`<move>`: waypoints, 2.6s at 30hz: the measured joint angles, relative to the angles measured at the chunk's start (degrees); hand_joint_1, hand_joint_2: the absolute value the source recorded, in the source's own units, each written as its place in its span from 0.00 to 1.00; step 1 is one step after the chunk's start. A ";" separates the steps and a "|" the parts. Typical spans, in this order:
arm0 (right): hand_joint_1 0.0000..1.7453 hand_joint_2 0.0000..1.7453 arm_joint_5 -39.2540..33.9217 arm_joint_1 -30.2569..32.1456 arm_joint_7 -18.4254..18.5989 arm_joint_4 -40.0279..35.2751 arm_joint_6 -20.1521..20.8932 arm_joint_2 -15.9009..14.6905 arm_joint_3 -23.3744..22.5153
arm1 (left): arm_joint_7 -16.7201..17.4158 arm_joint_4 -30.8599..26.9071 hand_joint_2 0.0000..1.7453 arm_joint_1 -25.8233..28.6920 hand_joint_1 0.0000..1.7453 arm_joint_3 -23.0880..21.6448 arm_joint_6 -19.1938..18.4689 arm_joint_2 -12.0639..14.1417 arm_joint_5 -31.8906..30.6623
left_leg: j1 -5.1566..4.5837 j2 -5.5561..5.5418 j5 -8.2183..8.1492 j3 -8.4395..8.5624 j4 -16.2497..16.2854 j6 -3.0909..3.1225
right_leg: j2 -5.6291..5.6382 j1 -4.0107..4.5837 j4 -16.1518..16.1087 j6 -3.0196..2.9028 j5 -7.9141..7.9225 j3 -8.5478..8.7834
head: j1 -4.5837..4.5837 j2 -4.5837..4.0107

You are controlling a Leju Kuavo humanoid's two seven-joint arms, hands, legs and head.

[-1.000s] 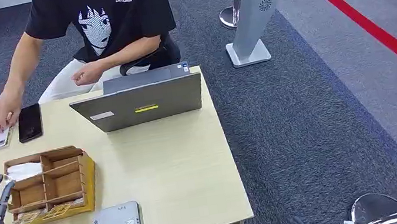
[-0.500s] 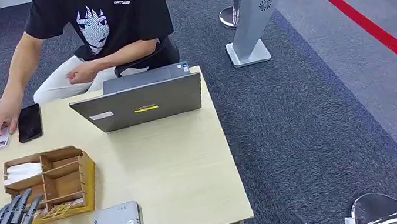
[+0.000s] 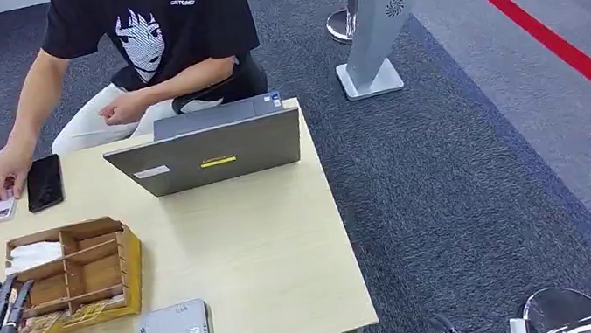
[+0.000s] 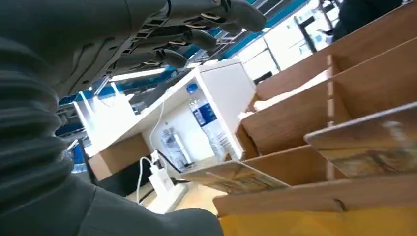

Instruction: Pass the card to the sensor for recognition and then transmit it.

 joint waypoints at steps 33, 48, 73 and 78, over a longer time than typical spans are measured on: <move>0.00 1.00 -0.77 -1.88 0.00 1.09 -0.11 0.15 0.00 | -2.36 4.61 1.00 -7.22 0.00 -3.54 -5.29 -6.25 -3.26 | -0.01 0.00 0.00 0.01 0.00 0.00 | 0.00 0.00 -0.01 -0.01 0.01 -0.01 | 0.00 0.00; 0.00 1.00 -0.79 -1.86 -0.35 1.07 -0.46 0.22 0.09 | -3.58 4.61 1.00 -8.04 0.00 -5.57 -5.03 -7.41 -3.98 | -0.01 0.00 0.00 0.01 0.00 0.01 | 0.00 0.00 -0.01 -0.01 0.02 -0.01 | 0.00 0.00; 0.00 1.00 -0.42 -1.08 -2.19 1.07 -1.14 0.39 0.48 | -8.88 -3.09 1.00 -11.57 1.00 -4.85 10.52 -6.88 0.13 | -0.01 -0.04 0.01 0.01 0.01 0.02 | -0.05 0.00 0.00 -0.01 0.02 0.01 | -0.02 0.00; 0.00 1.00 -0.96 -0.76 -3.00 1.09 -1.81 0.39 1.57 | -9.64 -7.57 1.00 -16.24 1.00 -2.84 12.39 -6.58 0.55 | 0.00 -0.03 0.03 0.03 0.01 0.00 | -0.04 0.00 0.01 -0.02 0.04 0.01 | 0.00 0.00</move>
